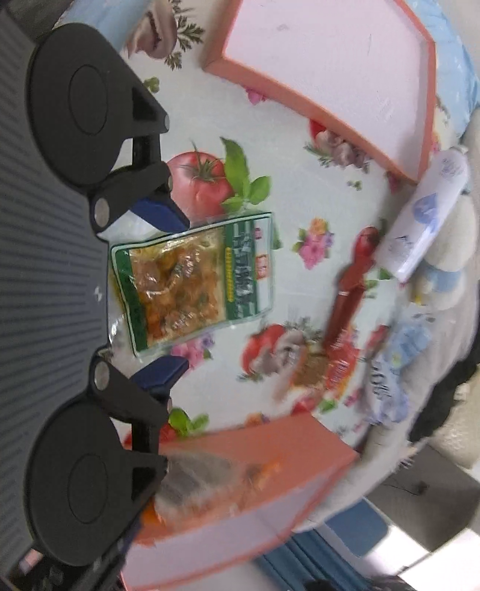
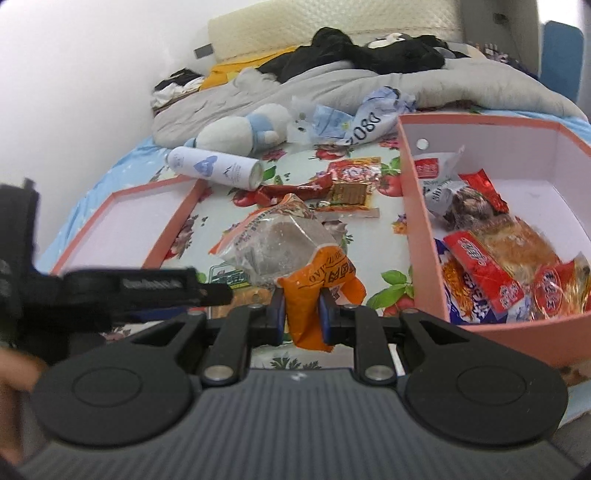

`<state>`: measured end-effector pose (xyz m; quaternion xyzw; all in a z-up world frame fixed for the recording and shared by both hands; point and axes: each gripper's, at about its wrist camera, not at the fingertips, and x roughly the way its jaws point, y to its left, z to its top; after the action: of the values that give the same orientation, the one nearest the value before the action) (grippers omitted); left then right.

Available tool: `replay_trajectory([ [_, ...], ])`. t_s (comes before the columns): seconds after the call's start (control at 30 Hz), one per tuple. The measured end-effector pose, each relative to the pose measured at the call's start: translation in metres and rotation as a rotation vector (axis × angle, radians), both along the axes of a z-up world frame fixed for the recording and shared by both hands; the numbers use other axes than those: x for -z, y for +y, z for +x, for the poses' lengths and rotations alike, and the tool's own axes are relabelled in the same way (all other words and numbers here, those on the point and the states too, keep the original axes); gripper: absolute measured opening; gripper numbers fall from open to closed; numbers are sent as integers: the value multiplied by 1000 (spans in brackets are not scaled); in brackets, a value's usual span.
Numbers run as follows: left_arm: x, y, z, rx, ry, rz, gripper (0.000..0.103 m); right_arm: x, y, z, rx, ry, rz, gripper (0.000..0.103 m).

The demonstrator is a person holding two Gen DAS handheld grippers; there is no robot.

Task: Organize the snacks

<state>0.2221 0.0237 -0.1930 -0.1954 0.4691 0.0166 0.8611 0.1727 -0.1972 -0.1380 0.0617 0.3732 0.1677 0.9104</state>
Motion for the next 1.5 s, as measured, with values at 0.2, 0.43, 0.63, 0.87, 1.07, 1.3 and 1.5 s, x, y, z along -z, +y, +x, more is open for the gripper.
replay_trajectory([
  [0.2,24,-13,16,43,16,73,78,3,-11,-2,31,-2,18,21],
  [0.43,40,-36,15,111,14,212,77,10,-15,-2,32,8,33,21],
  [0.63,40,-39,13,127,4,202,61,14,-17,2,37,14,39,21],
  [0.87,35,-37,12,132,-1,164,45,13,-16,4,37,22,41,21],
  [1.07,21,-29,9,109,-13,116,39,2,-16,11,25,0,37,21],
  [1.3,-27,-21,6,79,-93,80,39,-23,-20,21,40,-52,37,21],
  [1.5,-82,-31,7,104,-183,52,39,-44,-27,26,57,-100,15,21],
])
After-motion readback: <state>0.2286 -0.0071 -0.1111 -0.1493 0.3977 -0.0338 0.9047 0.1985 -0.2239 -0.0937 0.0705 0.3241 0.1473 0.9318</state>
